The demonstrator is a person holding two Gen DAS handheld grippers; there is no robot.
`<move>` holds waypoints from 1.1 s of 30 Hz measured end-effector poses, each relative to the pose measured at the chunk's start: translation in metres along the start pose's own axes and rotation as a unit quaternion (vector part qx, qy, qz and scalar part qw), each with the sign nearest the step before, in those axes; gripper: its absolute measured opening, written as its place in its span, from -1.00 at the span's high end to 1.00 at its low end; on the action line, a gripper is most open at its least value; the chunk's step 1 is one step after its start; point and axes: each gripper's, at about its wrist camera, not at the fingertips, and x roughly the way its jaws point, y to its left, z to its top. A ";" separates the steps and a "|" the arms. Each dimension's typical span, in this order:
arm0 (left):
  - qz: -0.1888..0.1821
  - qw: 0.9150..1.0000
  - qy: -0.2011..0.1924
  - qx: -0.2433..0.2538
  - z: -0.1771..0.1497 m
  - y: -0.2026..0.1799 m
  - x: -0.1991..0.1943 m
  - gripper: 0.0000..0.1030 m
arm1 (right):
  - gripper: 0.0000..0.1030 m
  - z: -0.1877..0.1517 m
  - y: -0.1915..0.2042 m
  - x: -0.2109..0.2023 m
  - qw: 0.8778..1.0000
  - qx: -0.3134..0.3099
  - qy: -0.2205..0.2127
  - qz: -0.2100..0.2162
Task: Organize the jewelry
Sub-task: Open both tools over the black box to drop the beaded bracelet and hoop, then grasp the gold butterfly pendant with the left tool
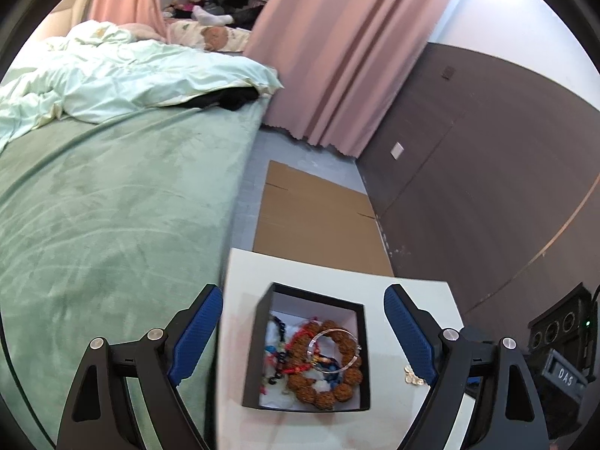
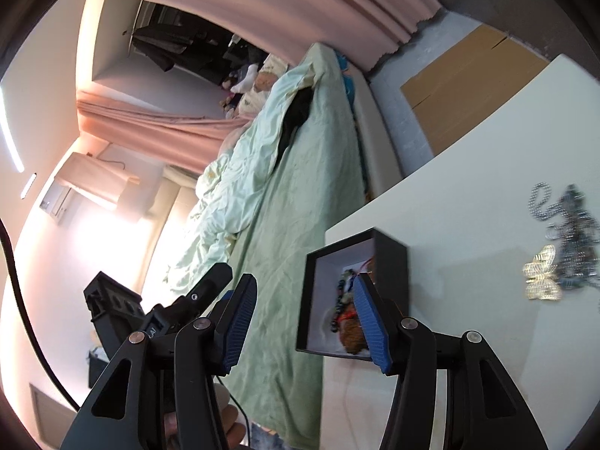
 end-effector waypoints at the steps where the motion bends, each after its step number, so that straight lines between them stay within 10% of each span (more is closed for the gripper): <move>1: -0.003 1.000 0.002 0.004 -0.002 -0.004 0.001 -0.71 | -0.05 0.001 -0.002 -0.004 1.000 0.000 -0.004 -0.005; 24: -0.076 0.980 0.070 0.169 -0.068 -0.125 0.038 -0.62 | -0.05 0.021 -0.081 -0.110 0.986 0.055 -0.032 -0.156; 33: -0.075 0.967 0.114 0.215 -0.099 -0.156 0.073 -0.06 | -0.05 0.020 -0.103 -0.123 0.980 0.090 -0.025 -0.176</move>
